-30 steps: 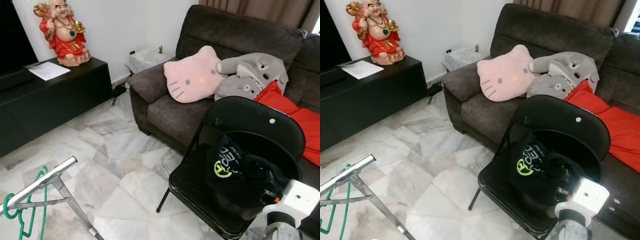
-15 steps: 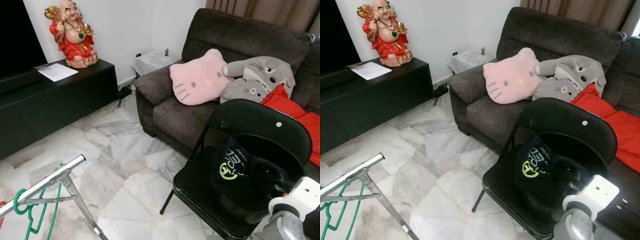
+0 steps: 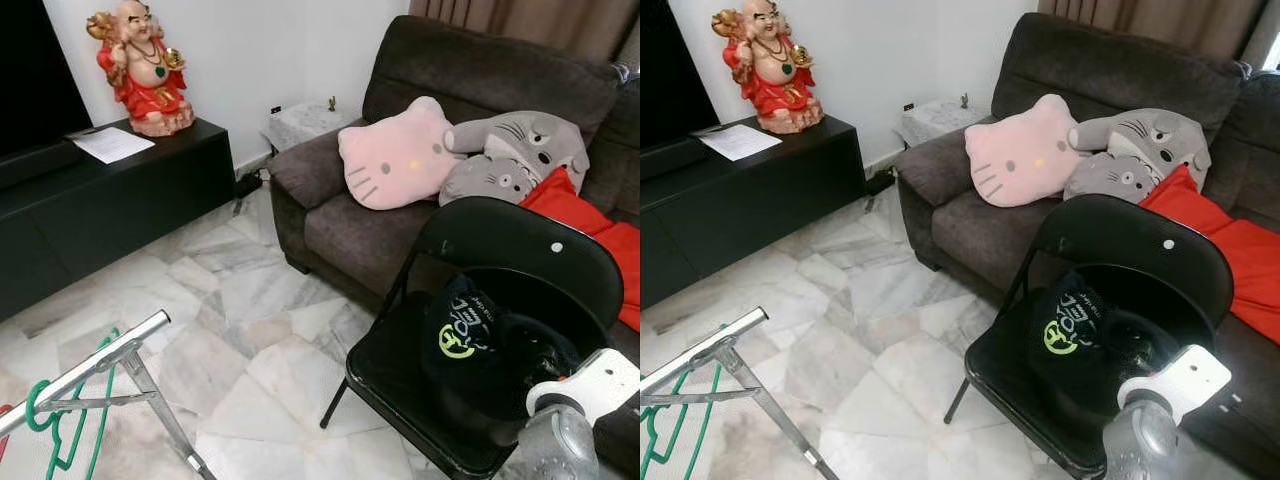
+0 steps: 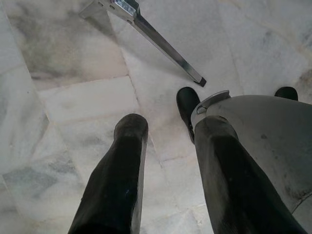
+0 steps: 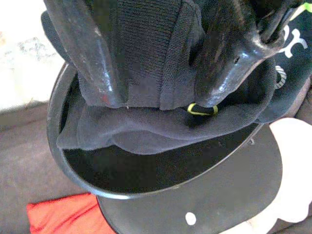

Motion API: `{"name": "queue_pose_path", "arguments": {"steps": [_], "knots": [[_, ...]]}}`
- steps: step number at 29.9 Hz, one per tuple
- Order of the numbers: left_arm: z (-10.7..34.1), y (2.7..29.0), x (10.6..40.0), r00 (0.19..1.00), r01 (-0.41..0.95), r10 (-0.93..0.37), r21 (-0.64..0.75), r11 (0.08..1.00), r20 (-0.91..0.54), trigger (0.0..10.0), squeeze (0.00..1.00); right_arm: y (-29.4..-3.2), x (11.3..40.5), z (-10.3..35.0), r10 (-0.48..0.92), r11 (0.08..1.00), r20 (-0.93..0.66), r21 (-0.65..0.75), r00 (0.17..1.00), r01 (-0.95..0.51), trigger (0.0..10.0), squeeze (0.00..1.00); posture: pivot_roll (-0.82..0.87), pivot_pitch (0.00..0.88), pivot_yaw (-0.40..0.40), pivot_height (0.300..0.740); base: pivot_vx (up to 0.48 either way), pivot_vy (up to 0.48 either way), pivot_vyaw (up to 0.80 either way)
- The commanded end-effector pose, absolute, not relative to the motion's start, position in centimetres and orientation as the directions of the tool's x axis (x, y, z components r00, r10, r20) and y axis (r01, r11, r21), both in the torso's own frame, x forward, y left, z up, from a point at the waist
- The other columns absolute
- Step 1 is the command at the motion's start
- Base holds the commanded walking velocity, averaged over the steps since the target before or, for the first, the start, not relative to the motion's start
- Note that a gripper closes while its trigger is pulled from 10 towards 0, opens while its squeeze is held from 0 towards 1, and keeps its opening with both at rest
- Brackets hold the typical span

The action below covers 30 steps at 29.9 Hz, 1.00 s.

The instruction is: Hang hanger

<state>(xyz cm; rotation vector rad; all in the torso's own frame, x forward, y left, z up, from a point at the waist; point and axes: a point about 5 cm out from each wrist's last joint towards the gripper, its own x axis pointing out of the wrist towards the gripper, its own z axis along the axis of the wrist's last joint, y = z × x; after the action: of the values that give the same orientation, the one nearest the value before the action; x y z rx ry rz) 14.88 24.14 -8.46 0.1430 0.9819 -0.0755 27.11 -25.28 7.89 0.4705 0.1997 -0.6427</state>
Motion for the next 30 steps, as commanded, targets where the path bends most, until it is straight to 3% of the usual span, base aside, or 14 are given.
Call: {"name": "queue_pose_path", "arguments": {"steps": [1, 5, 6, 7, 8, 9, 12, 13, 19, 20, 22, 23, 26, 30], "knots": [[-8.62, 24.37, 14.36, 0.536, 0.131, 0.008, 0.093, 0.987, -0.844, 10.0, 0.0, -25.14, 27.34, 7.85, -0.523, 0.695, -0.329, 0.369, 0.786, 0.617, 10.0, 0.0, -0.05, 0.044, 0.007, 0.74, 0.0, 0.0, 0.0], [-8.62, 24.39, 14.36, 0.536, 0.131, 0.009, 0.094, 0.987, -0.844, 10.0, 0.0, -24.9, 27.51, 7.83, -0.513, 0.697, -0.333, 0.375, 0.791, 0.611, 10.0, 0.0, -0.05, 0.046, 0.009, 0.74, 0.0, 0.0, 0.0], [-8.62, 24.39, 14.35, 0.536, 0.132, 0.009, 0.094, 0.987, -0.844, 10.0, 0.0, -24.84, 27.63, 7.73, -0.509, 0.697, -0.337, 0.379, 0.792, 0.609, 7.9, 0.0, -0.05, 0.047, 0.009, 0.74, 0.0, 0.0, 0.0], [-8.62, 24.39, 14.35, 0.536, 0.132, 0.009, 0.094, 0.987, -0.844, 10.0, 0.0, -24.84, 27.63, 7.73, -0.509, 0.697, -0.337, 0.379, 0.792, 0.609, 7.9, 0.0, -0.05, 0.047, 0.009, 0.74, 0.0, 0.0, 0.0], [-8.62, 24.39, 14.36, 0.536, 0.132, 0.009, 0.095, 0.987, -0.844, 10.0, 0.0, -24.85, 27.7, 7.68, -0.506, 0.696, -0.339, 0.382, 0.793, 0.608, 6.2, 0.0, -0.05, 0.047, 0.009, 0.74, 0.0, 0.0, 0.0], [-8.62, 24.4, 14.36, 0.536, 0.132, 0.009, 0.095, 0.987, -0.844, 10.0, 0.0, -24.81, 27.76, 7.63, -0.501, 0.698, -0.342, 0.384, 0.795, 0.605, 5.6, 0.0, -0.05, 0.047, 0.009, 0.74, 0.0, 0.0, 0.0], [-8.62, 24.39, 14.37, 0.536, 0.131, 0.009, 0.094, 0.987, -0.844, 10.0, 0.0, -24.71, 27.85, 7.53, -0.493, 0.699, -0.347, 0.388, 0.798, 0.601, 5.6, 0.0, -0.05, 0.048, 0.009, 0.74, 0.0, 0.0, 0.0], [-8.63, 24.37, 14.37, 0.535, 0.131, 0.007, 0.091, 0.987, -0.845, 10.0, 0.0, -24.6, 27.91, 7.49, -0.487, 0.701, -0.351, 0.388, 0.799, 0.598, 9.8, 0.0, -0.04, 0.048, 0.008, 0.74, 0.0, 0.0, 0.0], [-8.64, 24.33, 14.35, 0.532, 0.134, 0.002, 0.087, 0.987, -0.847, 10.0, 0.0, -24.42, 27.91, 7.1, -0.48, 0.691, -0.375, 0.395, 0.793, 0.605, 10.0, 0.0, -0.04, 0.049, 0.007, 0.74, 0.0, 0.0, 0.0], [-8.65, 24.34, 14.33, 0.532, 0.134, 0.002, 0.087, 0.987, -0.847, 10.0, 0.0, -24.41, 27.91, 7.09, -0.48, 0.69, -0.375, 0.398, 0.793, 0.605, 6.6, 0.0, -0.04, 0.049, 0.007, 0.74, 0.0, 0.0, 0.0], [-8.65, 24.36, 14.31, 0.532, 0.133, 0.004, 0.088, 0.987, -0.847, 10.0, 0.0, -24.4, 27.99, 7.15, -0.48, 0.69, -0.372, 0.4, 0.795, 0.603, 2.8, 0.0, -0.04, 0.05, 0.007, 0.74, 0.0, 0.0, 0.0], [-8.65, 24.37, 14.3, 0.532, 0.133, 0.004, 0.088, 0.987, -0.847, 10.0, 0.0, -24.4, 28.01, 7.16, -0.48, 0.69, -0.371, 0.4, 0.795, 0.603, 2.8, 0.0, -0.04, 0.05, 0.007, 0.74, 0.0, 0.0, 0.0], [-8.65, 24.39, 14.3, 0.531, 0.134, 0.005, 0.09, 0.987, -0.847, 10.0, 0.0, -24.32, 28.14, 7.27, -0.477, 0.692, -0.367, 0.404, 0.799, 0.598, 0.0, 0.0, -0.04, 0.052, 0.008, 0.74, 0.0, 0.0, 0.0], [-8.64, 24.4, 14.32, 0.531, 0.135, 0.004, 0.09, 0.987, -0.847, 10.0, 0.0, -24.19, 28.22, 7.29, -0.475, 0.693, -0.365, 0.406, 0.8, 0.596, 0.0, 0.0, -0.04, 0.057, 0.008, 0.74, 0.0, 0.0, 0.0]]}}
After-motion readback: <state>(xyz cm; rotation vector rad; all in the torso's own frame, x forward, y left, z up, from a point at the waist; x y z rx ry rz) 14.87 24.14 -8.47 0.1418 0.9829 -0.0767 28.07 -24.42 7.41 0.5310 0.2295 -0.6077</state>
